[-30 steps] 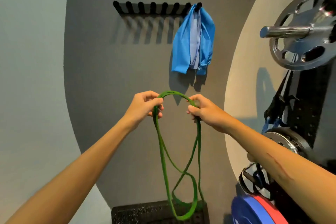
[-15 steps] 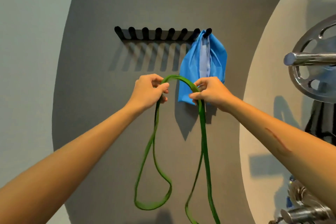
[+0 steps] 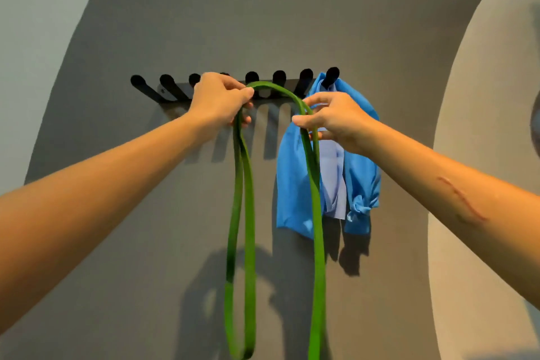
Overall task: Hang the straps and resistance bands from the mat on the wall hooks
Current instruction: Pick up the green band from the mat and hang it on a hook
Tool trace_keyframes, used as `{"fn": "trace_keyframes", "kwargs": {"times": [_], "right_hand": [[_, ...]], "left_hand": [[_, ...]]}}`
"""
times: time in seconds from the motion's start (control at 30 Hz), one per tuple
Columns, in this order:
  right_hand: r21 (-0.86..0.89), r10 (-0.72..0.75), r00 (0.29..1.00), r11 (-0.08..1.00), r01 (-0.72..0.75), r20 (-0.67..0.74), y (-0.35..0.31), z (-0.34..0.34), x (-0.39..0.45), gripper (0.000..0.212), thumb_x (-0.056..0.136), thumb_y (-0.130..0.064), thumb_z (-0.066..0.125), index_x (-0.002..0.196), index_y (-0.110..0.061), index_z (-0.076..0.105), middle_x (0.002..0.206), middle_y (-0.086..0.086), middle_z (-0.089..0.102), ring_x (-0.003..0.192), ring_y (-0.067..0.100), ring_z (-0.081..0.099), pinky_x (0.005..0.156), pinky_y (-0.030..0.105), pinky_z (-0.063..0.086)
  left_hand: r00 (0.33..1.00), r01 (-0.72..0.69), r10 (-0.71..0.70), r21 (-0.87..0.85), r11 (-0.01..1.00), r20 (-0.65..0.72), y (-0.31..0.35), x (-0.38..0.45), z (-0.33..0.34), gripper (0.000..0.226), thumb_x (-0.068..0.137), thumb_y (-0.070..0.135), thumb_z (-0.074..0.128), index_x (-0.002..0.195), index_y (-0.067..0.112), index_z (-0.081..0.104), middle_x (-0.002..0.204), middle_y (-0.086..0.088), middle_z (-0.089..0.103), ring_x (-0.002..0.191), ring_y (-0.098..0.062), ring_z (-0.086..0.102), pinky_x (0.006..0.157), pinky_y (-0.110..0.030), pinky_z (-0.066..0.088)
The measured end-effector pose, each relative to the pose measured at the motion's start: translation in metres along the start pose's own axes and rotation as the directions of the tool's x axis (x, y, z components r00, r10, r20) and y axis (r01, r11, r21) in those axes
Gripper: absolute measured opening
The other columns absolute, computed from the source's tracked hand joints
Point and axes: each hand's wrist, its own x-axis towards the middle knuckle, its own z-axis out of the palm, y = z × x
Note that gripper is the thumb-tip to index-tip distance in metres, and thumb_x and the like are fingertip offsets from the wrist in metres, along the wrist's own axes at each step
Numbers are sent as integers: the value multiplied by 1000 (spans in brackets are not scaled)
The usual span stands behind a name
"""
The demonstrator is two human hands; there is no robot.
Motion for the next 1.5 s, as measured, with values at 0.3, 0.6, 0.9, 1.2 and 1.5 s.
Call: {"fn": "trace_keyframes", "kwargs": {"times": [0.3, 0.6, 0.9, 1.2, 1.5], "right_hand": [[49, -113, 981, 991, 122, -157, 17, -10, 82, 15, 84, -3, 72, 87, -7, 58, 75, 9, 62, 64, 18, 65, 62, 29, 59], [-576, -745, 632, 619, 534, -213, 48, 16, 117, 41, 93, -13, 56, 133, -5, 53, 113, 14, 67, 103, 28, 63, 93, 32, 45], [-483, -523, 829, 788, 381, -199, 76, 23, 137, 45, 96, -21, 57, 140, -16, 52, 126, 11, 65, 118, 25, 59, 98, 17, 36], [-594, -525, 849, 667, 450, 54, 102, 29, 77, 97, 88, -45, 65, 156, -11, 4, 163, 9, 4, 151, 20, 3, 119, 27, 12], [-408, -415, 727, 627, 664, 547, 116, 93, -18, 108, 78, -60, 68, 156, -24, 3, 164, -7, 0, 150, 6, -3, 121, 32, 16]], "left_hand": [[974, -148, 160, 84, 986, -161, -3, 59, 56, 12, 86, 15, 63, 81, 5, 67, 80, -18, 72, 53, -27, 69, 43, -28, 54], [925, -224, 298, 294, 929, -237, -36, 86, 69, 39, 88, 36, 61, 67, 3, 66, 68, -14, 69, 70, -27, 68, 46, -31, 55], [990, -12, 32, 144, 990, -139, -59, 76, 89, 42, 97, 26, 56, 75, -8, 66, 68, -25, 68, 48, -32, 66, 54, -37, 60], [997, -81, 70, 393, 916, 41, -86, 45, 61, 79, 89, 46, 62, 151, 15, 25, 149, -6, 42, 135, -21, 42, 109, -37, 38], [930, -212, -46, 635, 743, 365, -148, -88, -73, 98, 77, 42, 74, 153, 18, 17, 157, 2, 28, 142, -11, 29, 115, -26, 23]]}}
